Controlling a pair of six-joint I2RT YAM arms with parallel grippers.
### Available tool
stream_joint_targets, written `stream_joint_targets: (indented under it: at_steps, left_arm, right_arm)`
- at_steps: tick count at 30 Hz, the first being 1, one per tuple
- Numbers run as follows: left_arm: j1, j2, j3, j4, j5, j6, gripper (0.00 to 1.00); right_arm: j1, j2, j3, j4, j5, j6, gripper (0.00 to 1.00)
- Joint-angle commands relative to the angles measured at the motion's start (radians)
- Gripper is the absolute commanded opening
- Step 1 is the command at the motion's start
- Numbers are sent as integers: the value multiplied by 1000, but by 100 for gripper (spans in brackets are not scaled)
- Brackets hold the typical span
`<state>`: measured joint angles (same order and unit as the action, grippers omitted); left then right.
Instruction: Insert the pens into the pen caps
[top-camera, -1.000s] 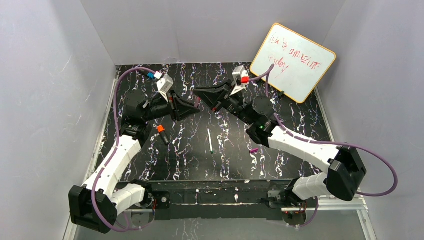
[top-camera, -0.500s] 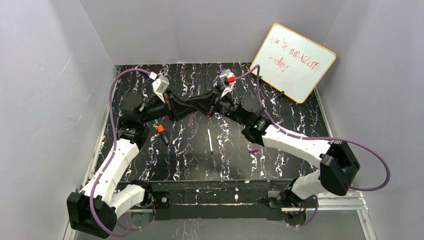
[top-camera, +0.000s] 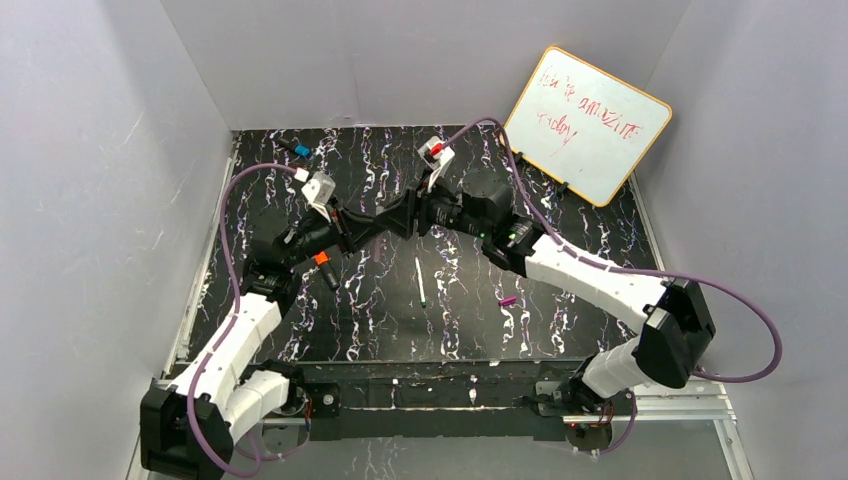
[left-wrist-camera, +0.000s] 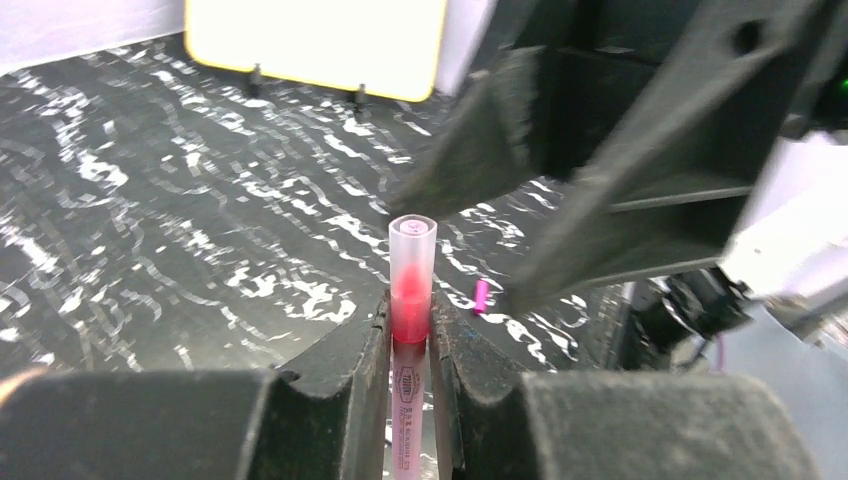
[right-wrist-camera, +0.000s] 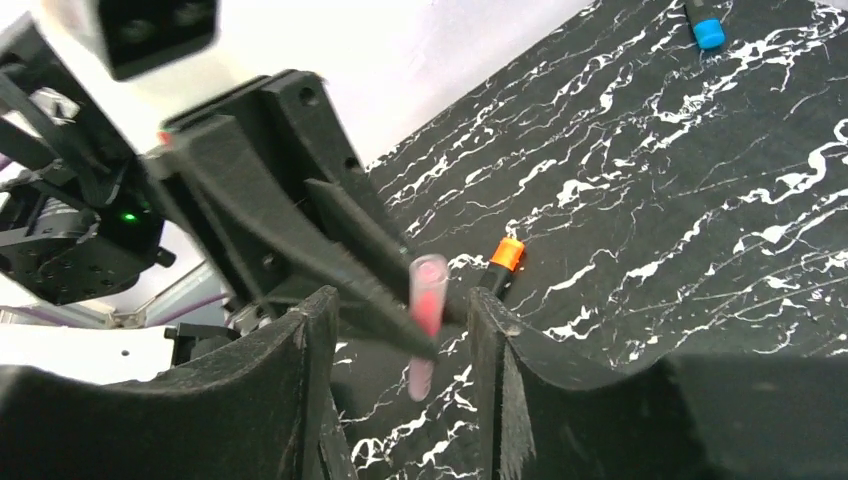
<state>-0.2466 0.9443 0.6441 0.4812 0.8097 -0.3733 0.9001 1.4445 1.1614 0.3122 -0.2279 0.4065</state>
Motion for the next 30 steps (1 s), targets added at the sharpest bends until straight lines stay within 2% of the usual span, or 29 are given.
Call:
stream_joint_targets:
  at_steps: [1, 6, 9, 18, 23, 30]
  left_arm:
    - [22, 51, -30, 10, -186, 52, 0]
    - [21, 210, 85, -303, -327, 166, 0]
    - [16, 316, 170, -453, -447, 201, 0]
    - [-24, 580, 317, -760, -879, 150, 0]
    - [-57, 689, 321, -807, -965, 107, 0]
    - [-67, 751, 331, -819, -1043, 60, 0]
  right_arm:
    - [-92, -22, 107, -81, -59, 26, 61]
    - [-214, -57, 166, -117, -33, 26, 63]
    - [-241, -103, 128, -143, -24, 18, 64]
    - [-255, -265, -26, -220, 22, 9, 65]
    - [-260, -327, -60, -260, 40, -14, 66]
    - [-264, -355, -68, -296, 44, -36, 67]
